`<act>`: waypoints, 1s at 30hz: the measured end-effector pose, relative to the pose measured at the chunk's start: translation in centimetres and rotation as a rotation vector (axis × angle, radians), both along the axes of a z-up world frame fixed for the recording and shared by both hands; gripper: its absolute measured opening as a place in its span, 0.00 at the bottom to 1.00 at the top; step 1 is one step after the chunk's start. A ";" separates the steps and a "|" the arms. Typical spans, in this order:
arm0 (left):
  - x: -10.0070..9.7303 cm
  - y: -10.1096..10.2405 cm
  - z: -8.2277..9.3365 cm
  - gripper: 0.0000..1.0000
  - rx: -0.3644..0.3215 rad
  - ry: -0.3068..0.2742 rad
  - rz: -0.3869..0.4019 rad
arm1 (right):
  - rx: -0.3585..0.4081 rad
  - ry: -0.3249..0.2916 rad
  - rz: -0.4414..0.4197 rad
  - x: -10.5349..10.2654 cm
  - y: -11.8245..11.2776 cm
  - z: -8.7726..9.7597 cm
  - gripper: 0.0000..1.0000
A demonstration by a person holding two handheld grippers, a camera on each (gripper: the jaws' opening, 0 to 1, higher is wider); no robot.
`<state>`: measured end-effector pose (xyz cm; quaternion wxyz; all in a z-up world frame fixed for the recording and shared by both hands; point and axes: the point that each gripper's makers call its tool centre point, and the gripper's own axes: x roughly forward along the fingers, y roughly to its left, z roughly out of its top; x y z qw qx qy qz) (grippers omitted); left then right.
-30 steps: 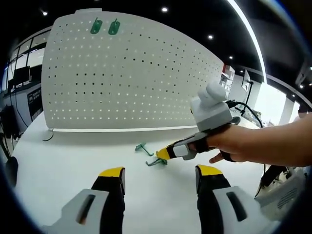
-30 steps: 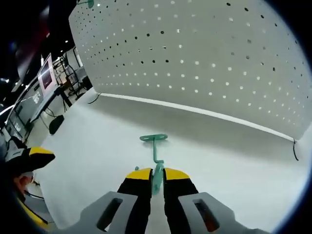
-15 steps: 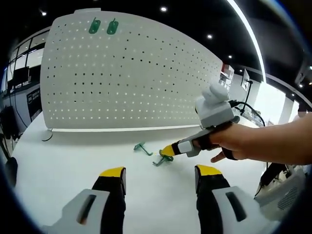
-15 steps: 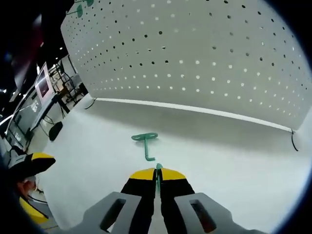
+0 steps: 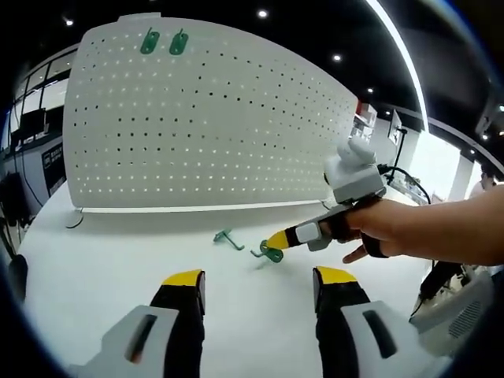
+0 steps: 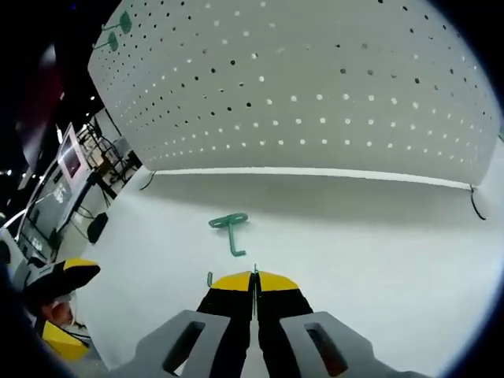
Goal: Insert the hook assembly into the mounting plate slot until the hook locks in place.
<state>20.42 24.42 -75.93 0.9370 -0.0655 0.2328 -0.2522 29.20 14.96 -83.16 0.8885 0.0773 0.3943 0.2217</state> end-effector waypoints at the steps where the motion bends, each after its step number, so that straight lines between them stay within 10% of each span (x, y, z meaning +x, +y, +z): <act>1: 0.0 0.0 0.0 0.57 0.000 0.000 -0.001 | 0.019 0.001 -0.007 -0.1 0.1 0.2 0.00; 30: 0.1 0.8 2.3 0.51 -0.082 -0.008 0.048 | 0.218 -0.152 -0.003 -1.9 1.8 6.3 0.00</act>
